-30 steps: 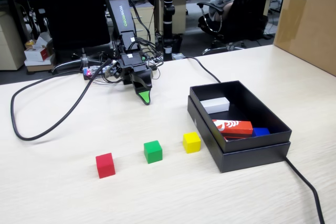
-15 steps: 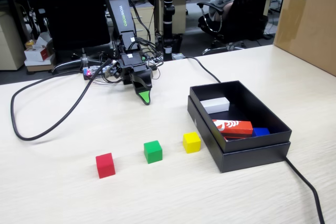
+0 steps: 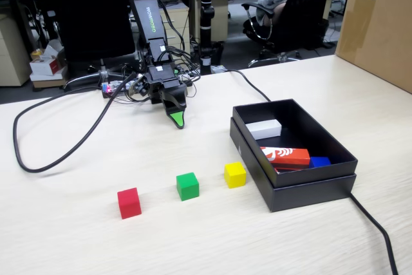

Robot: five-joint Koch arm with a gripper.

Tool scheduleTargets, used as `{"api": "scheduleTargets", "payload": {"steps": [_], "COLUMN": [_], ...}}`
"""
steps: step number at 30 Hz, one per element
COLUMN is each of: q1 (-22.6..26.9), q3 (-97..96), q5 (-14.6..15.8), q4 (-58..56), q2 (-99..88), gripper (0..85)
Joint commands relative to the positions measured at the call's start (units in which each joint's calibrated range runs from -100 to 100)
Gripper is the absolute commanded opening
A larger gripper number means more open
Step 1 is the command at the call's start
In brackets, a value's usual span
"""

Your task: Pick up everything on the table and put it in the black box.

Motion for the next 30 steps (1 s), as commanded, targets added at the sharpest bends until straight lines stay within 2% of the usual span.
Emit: {"api": "scheduleTargets", "payload": {"steps": [1, 30], "q1": [0.0, 0.0], "q3": [-0.39, -0.39], "q5": [0.24, 0.24], "q4": [-0.45, -0.45], "q2": [0.06, 0.06], "gripper": [50.4, 50.4]}}
